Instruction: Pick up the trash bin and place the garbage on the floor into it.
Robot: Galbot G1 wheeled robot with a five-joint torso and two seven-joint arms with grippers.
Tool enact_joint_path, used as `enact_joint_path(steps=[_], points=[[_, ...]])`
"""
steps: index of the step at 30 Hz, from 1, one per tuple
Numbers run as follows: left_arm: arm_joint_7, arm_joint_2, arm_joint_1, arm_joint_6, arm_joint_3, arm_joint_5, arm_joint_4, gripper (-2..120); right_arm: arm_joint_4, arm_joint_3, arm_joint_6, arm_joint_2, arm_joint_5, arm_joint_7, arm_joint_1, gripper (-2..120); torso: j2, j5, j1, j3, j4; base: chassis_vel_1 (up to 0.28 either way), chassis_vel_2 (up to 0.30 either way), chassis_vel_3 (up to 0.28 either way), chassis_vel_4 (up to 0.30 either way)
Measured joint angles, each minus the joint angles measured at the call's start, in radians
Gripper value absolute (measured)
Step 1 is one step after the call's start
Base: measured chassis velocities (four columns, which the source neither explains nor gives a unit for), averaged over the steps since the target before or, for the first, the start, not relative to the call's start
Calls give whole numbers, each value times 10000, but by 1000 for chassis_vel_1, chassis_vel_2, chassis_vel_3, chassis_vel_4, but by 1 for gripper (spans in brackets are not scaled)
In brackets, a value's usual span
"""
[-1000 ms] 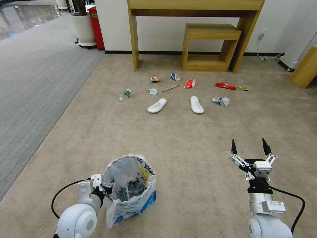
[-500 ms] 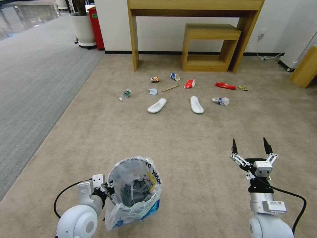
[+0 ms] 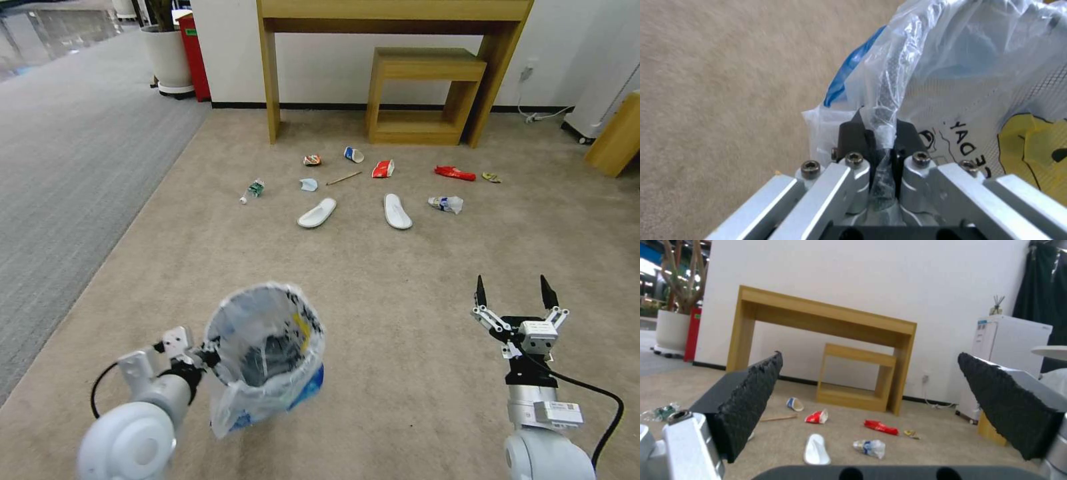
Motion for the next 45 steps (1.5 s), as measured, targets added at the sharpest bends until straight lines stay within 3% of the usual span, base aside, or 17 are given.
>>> enact_joint_path(steps=[8,12,27,45], points=[[-1068,-418,-156,-9,-1648,-2451,-733,2,104,170,-84,-46,209,76,112,100,0,-1,0,0,1,0,0,0,0],[-1349,-412,-210,-12,-2057,-3074,-915,2,118,204,-90,-68,227,86,116,100,0,-1,0,0,0,0,0,0,0],[-1542,-110,-263,-13,-2955,-3649,-728,2,89,182,-103,-66,257,127,124,100,0,-2,0,0,0,0,0,0,0],[-1550,-137,-387,-11,-2989,-3379,-311,2,-7,142,-52,-16,276,99,155,100,0,-2,0,-1,0,-35,40,36,-36]])
